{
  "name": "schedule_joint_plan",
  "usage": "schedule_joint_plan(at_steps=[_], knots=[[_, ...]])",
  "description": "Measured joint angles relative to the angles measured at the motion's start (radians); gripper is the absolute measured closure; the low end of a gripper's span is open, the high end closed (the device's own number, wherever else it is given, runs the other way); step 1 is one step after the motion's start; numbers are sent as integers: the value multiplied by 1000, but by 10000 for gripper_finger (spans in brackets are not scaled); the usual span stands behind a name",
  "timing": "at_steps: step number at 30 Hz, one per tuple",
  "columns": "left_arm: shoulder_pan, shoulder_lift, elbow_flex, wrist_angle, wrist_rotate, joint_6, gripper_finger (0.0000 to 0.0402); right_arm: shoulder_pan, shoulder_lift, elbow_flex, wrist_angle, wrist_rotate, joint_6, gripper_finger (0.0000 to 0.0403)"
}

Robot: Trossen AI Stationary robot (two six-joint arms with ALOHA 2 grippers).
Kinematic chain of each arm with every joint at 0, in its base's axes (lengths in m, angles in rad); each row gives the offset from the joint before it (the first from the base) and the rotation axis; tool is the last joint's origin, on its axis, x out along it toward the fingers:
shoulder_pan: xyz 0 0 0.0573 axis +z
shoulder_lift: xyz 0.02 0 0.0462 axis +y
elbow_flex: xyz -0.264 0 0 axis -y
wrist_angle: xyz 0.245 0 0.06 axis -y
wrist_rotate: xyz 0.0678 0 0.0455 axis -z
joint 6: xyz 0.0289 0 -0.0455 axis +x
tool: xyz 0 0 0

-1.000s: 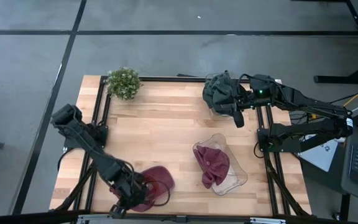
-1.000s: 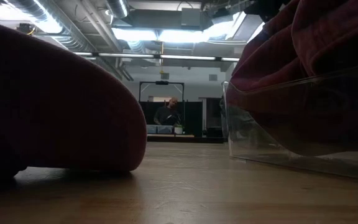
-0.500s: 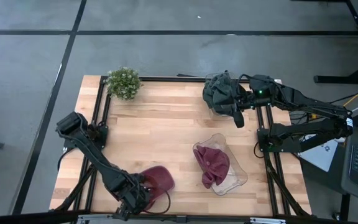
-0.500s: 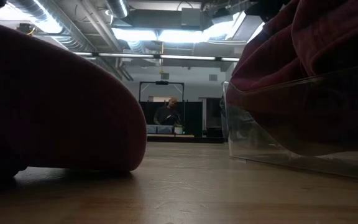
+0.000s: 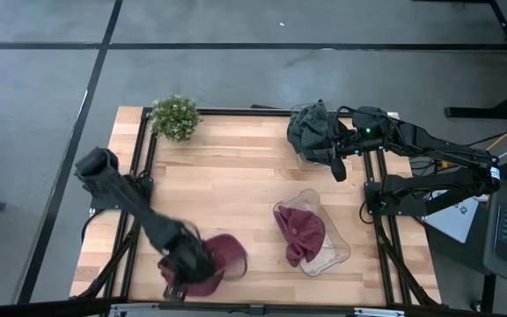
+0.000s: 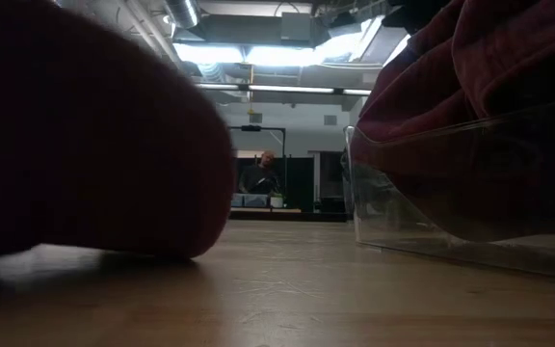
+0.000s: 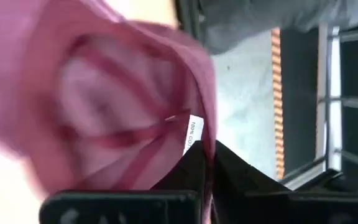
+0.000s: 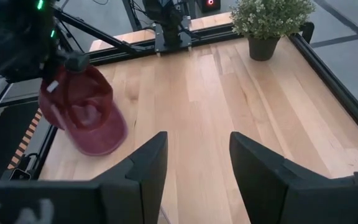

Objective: Pick & Place hat
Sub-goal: Put the red cap into the bottom transparent bin

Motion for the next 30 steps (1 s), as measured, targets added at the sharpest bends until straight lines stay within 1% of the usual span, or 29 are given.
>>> schedule_joint_plan(at_steps=[3, 5, 10, 12, 16, 21, 25, 28, 30], knots=[[63, -106, 0, -76, -1, 4, 395, 0, 0, 0, 0, 0, 0, 231], [113, -185, 0, -108, 2, -23, 396, 0, 0, 0, 0, -1, 1, 231], [256, -376, 0, -106, 0, -144, 396, 0, 0, 0, 0, -3, 16, 231], [314, -443, 0, -80, 0, -192, 397, 0, 0, 0, 0, -4, 19, 231], [417, -550, 0, 73, -9, -217, 397, 0, 0, 0, 2, -8, 19, 231], [537, -628, 0, 352, -62, -208, 397, 1, 0, 0, 58, -8, 3, 231], [612, -647, 0, 566, -63, -120, 398, 17, 5, 0, 176, 24, -49, 231], [640, -642, 0, 721, -57, -55, 398, 34, 18, 0, 285, 33, -109, 231], [657, -633, 1, 789, -58, -27, 398, 49, 31, 0, 357, 34, -145, 231]])
